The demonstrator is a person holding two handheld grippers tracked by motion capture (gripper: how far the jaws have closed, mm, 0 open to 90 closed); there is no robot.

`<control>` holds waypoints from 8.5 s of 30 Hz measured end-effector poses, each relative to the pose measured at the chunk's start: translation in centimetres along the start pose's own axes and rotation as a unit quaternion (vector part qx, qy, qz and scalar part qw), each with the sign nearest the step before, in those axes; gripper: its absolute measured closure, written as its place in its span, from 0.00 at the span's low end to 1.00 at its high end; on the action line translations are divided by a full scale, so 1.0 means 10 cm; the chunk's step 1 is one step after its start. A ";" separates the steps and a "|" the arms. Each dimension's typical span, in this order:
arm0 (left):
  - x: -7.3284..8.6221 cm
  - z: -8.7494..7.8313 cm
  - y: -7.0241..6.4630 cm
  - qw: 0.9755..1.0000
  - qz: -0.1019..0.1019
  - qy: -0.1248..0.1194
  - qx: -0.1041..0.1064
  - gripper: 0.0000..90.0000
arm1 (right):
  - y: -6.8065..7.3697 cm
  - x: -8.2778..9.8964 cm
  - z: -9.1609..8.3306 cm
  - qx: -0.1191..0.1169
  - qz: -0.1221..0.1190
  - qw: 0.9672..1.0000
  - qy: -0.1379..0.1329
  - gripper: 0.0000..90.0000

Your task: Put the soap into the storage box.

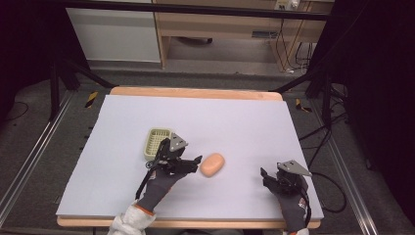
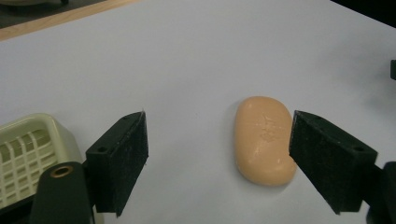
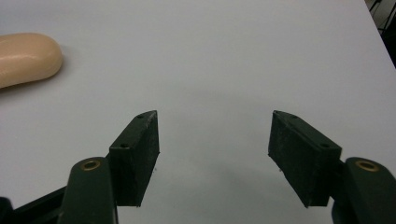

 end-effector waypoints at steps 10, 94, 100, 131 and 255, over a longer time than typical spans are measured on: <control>-0.05 0.14 -0.13 1.000 0.017 0.017 0.012 0.21 | 0.00 0.00 0.00 0.001 0.001 1.000 0.002 0.37; 0.10 0.91 -0.51 0.988 0.067 0.132 0.033 0.34 | -0.01 0.01 0.02 0.006 0.007 1.000 0.011 0.42; 0.10 0.92 -0.51 0.988 0.066 0.133 0.034 0.34 | -0.01 0.01 0.02 0.006 0.008 1.000 0.011 0.42; -0.04 0.54 -0.34 0.993 0.057 0.101 0.030 0.35 | -0.02 0.01 0.02 0.009 0.012 1.000 0.011 0.41; 0.33 0.30 1.14 0.984 -0.071 0.095 -0.129 0.35 | 0.01 0.00 0.05 0.008 0.005 1.000 0.015 0.41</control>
Point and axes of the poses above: each handheld gripper's, and its own axes: z roughly forward along the jaws, x roughly out of its underside, y roughly to its left, the point moved 2 cm from there along z, roughly forward along the jaws, and after that the axes turned 4 degrees about -x, right-handed, at the moved point
